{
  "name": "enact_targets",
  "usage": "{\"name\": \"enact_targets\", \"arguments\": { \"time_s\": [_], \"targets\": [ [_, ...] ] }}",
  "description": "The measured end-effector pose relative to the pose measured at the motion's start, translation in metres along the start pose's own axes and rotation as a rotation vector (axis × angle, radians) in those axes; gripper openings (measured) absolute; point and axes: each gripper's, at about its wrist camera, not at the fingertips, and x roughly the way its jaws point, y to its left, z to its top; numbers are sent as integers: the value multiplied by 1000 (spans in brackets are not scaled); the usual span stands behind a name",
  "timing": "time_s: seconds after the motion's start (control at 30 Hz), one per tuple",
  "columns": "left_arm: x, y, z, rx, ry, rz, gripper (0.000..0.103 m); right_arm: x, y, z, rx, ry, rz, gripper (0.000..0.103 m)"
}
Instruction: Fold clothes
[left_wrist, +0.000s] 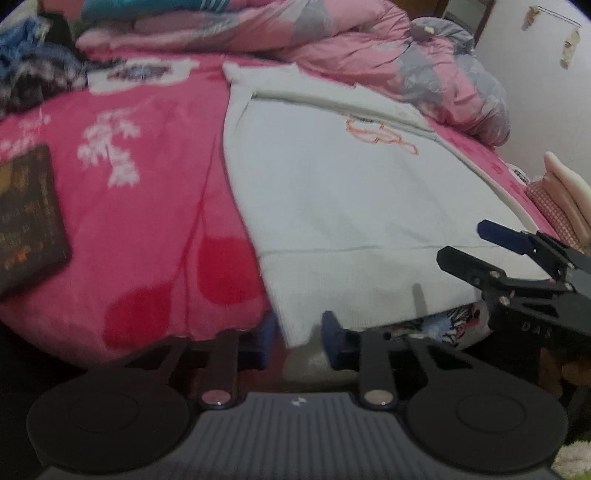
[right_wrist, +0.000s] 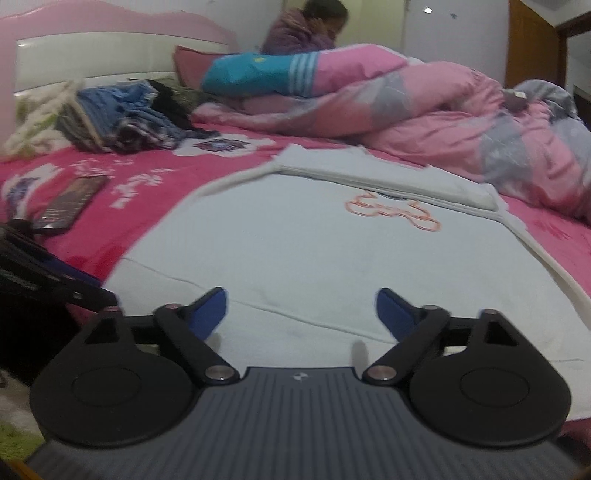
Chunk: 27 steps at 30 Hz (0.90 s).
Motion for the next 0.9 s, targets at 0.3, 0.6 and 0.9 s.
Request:
{"name": "enact_targets", "arguments": {
  "time_s": [0.3, 0.6, 0.9],
  "targets": [
    [-8, 31, 2, -190, -15, -140, 5, -8, 49, -3, -229, -18, 184, 60],
    [-23, 42, 12, -262, -50, -253, 5, 7, 109, -7, -559, -31, 235, 49],
    [-18, 57, 20, -360, -57, -308, 63, 14, 115, -3, -544, -42, 164, 5]
  ]
}}
